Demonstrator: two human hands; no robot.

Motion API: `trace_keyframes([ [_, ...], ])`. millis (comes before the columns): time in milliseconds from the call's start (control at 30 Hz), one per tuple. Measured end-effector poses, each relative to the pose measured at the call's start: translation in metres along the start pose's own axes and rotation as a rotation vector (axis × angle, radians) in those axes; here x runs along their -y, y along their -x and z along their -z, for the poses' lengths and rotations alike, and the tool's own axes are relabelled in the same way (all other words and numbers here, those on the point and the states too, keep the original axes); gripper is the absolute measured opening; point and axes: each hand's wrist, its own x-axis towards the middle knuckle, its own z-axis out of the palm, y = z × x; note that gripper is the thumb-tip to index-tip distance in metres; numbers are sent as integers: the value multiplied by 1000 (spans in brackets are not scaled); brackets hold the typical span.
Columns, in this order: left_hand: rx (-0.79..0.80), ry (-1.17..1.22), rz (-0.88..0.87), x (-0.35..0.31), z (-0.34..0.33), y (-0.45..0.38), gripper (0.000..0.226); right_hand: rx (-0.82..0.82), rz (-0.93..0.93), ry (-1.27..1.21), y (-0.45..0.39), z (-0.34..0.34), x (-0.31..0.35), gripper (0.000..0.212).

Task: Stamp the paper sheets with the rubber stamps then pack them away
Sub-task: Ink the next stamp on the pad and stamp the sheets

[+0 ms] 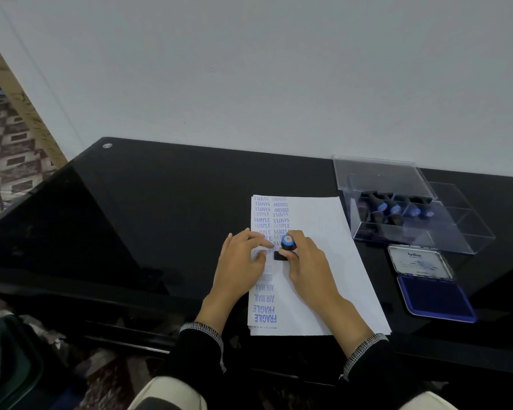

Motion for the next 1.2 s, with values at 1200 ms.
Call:
trace_keyframes([
  [1200,-79,-99,164,-3,-3,2,39,5,-8,75,-3,1,11,25],
])
